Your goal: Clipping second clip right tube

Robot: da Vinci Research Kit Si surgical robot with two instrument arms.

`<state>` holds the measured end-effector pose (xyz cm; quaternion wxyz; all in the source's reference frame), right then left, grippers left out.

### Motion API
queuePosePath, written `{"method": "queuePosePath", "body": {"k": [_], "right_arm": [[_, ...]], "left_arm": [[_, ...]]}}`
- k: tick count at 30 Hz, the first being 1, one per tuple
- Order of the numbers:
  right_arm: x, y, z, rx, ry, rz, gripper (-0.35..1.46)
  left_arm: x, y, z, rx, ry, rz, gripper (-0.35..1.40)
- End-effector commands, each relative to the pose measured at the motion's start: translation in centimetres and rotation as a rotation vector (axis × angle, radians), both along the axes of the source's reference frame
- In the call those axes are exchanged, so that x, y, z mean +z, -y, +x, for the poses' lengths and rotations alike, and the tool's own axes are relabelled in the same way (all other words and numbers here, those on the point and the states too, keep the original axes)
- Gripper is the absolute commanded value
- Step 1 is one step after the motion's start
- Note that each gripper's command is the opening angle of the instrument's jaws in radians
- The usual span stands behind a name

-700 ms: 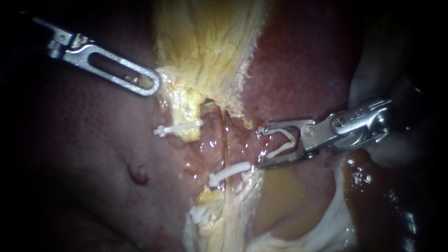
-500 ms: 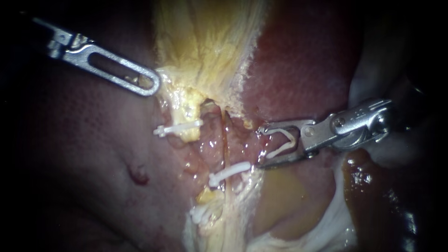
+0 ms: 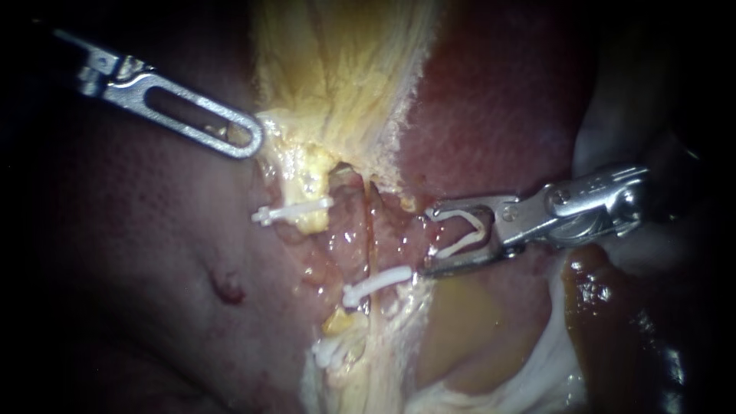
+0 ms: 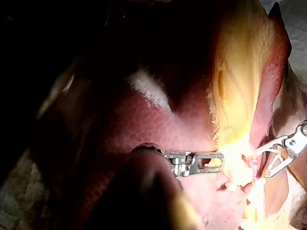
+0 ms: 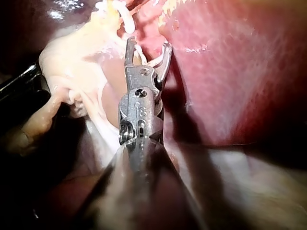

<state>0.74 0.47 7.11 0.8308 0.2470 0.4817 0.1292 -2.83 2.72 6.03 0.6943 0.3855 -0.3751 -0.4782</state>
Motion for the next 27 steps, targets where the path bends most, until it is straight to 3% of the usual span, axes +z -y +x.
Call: {"method": "queuePosePath", "body": {"k": [1,11,27], "right_arm": [[-0.01,0.0,0.0,0.001,-0.01,0.019,0.48],[-0.11,0.04,0.11,0.019,-0.06,0.102,0.49],[-0.12,0.08,0.31,0.023,-0.072,0.165,0.49]], "left_arm": [[0.01,0.0,0.0,0.0,0.0,0.0,-0.35],[0.01,0.0,0.0,0.0,0.0,0.0,-0.35],[0.01,0.0,0.0,0.0,0.0,0.0,-0.35]]}}
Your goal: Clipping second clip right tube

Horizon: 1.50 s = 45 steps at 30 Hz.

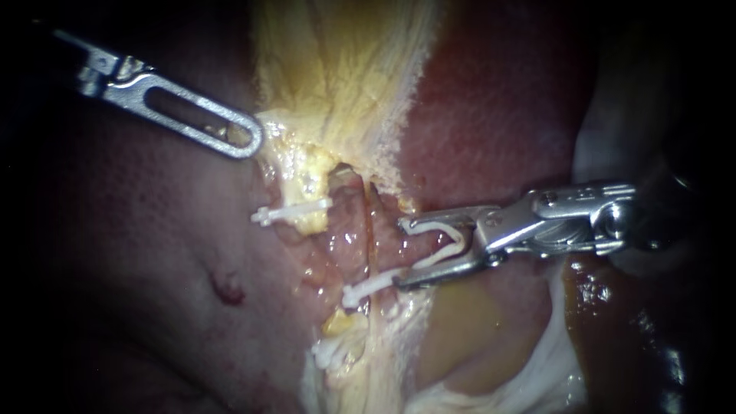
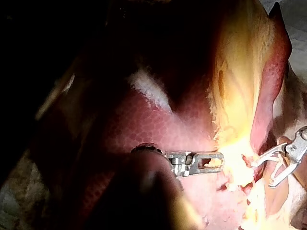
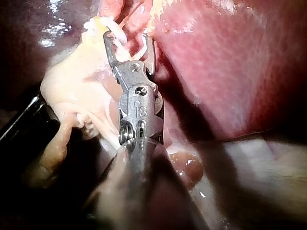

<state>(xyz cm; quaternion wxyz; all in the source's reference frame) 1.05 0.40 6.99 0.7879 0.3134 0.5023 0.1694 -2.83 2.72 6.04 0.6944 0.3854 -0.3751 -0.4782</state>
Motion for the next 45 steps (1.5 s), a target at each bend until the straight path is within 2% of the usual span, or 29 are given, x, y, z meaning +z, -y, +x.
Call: {"method": "queuePosePath", "body": {"k": [1,21,38,45], "right_arm": [[0.01,0.01,0.01,-0.003,-0.001,0.001,0.49],[0.2,0.16,0.28,-0.013,-0.007,0.058,0.5],[0.34,0.23,0.51,-0.038,-0.057,0.121,0.5],[0.33,0.23,0.51,-0.022,-0.095,0.168,0.5]], "left_arm": [[0.0,0.0,0.0,0.0,0.0,0.0,-0.35],[-0.01,0.0,-0.02,-0.001,-0.001,0.0,-0.35],[0.0,0.01,-0.04,-0.002,-0.001,-0.001,-0.35],[0.0,0.01,-0.04,-0.002,-0.002,-0.001,-0.35]]}}
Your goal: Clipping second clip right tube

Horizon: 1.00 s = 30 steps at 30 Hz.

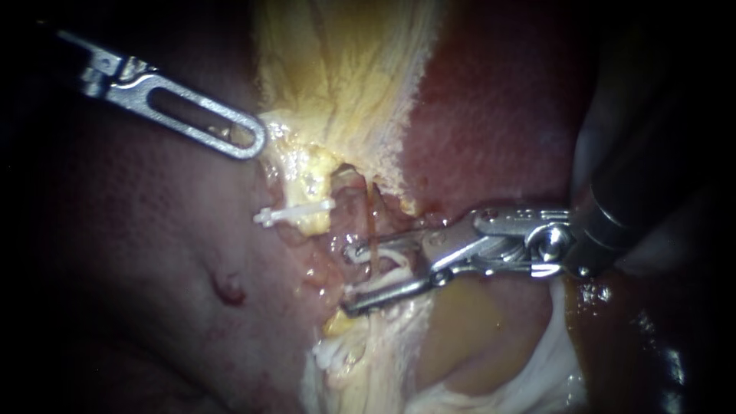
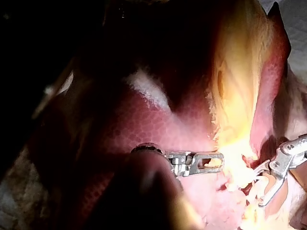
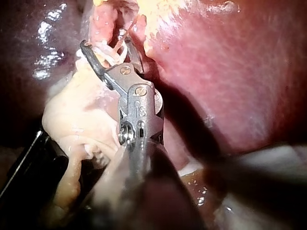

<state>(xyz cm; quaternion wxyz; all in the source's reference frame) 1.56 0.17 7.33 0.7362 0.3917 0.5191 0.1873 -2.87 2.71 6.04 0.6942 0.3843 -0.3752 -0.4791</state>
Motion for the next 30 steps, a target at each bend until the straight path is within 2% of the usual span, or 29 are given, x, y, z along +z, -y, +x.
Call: {"method": "queuePosePath", "body": {"k": [1,11,23,30], "right_arm": [[-0.01,0.0,0.0,0.001,0.0,0.005,0.5],[-0.13,0.04,0.02,0.0,-0.075,0.076,0.5],[-0.53,0.08,0.06,-0.006,-0.179,0.129,0.5],[-0.62,0.1,0.08,-0.013,-0.192,0.146,0.49]], "left_arm": [[0.0,0.0,0.0,0.0,0.0,0.0,-0.35],[0.0,0.0,0.0,0.0,0.0,0.0,-0.35],[0.0,0.0,0.01,0.0,0.0,0.0,-0.35],[0.0,0.0,0.01,0.0,0.0,0.0,-0.35]]}}
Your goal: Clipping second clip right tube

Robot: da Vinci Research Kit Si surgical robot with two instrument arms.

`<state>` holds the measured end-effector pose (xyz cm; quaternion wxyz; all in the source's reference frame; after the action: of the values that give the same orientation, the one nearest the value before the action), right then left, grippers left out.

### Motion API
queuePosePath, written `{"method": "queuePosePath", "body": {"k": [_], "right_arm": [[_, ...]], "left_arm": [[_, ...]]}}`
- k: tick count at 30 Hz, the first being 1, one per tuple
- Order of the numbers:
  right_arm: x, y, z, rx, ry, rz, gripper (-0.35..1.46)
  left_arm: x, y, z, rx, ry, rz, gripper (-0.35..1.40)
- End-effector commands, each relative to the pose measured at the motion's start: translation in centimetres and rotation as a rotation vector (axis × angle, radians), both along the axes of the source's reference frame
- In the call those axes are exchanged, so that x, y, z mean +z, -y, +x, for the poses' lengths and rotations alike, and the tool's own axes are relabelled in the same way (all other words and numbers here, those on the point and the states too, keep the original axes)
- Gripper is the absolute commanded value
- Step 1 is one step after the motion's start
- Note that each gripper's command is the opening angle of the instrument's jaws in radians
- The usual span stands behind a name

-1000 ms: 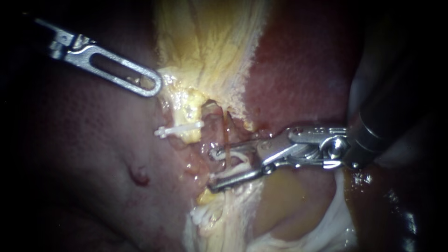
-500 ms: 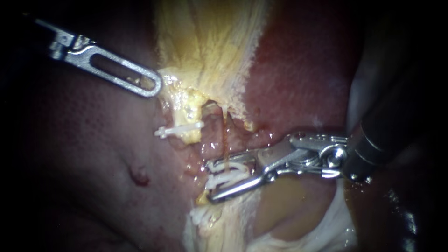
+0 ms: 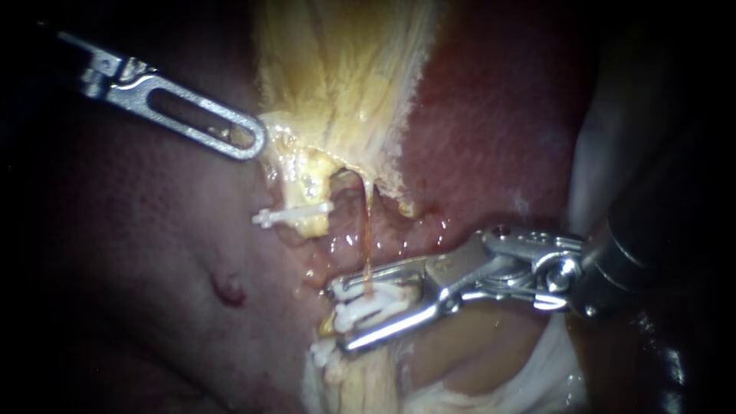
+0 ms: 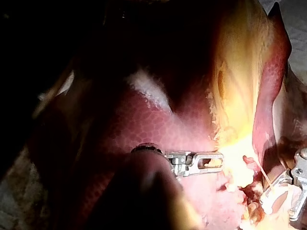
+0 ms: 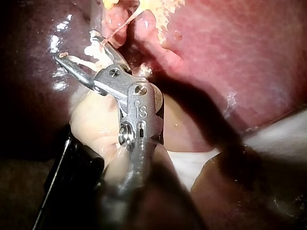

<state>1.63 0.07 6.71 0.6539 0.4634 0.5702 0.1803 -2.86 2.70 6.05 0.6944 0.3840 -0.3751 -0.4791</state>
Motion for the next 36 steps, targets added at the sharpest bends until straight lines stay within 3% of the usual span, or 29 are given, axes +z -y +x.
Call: {"method": "queuePosePath", "body": {"k": [1,10,25,30,36], "right_arm": [[0.01,-0.01,0.0,0.0,0.004,0.007,0.49],[0.1,-0.08,-0.11,0.01,0.011,0.012,0.35],[0.09,-0.1,-0.19,-0.01,0.002,0.021,-0.35],[0.09,-0.09,-0.23,-0.028,0.028,0.097,-0.35],[0.08,-0.08,-0.24,-0.038,0.039,0.092,-0.35]], "left_arm": [[0.0,0.0,0.0,0.0,0.0,0.0,-0.35],[0.0,0.0,0.0,0.0,0.0,0.0,-0.35],[0.0,0.0,0.0,0.0,0.0,0.0,-0.35],[0.0,0.0,0.0,0.0,0.0,0.0,-0.35],[0.0,0.0,0.0,0.0,0.0,0.0,-0.35]]}}
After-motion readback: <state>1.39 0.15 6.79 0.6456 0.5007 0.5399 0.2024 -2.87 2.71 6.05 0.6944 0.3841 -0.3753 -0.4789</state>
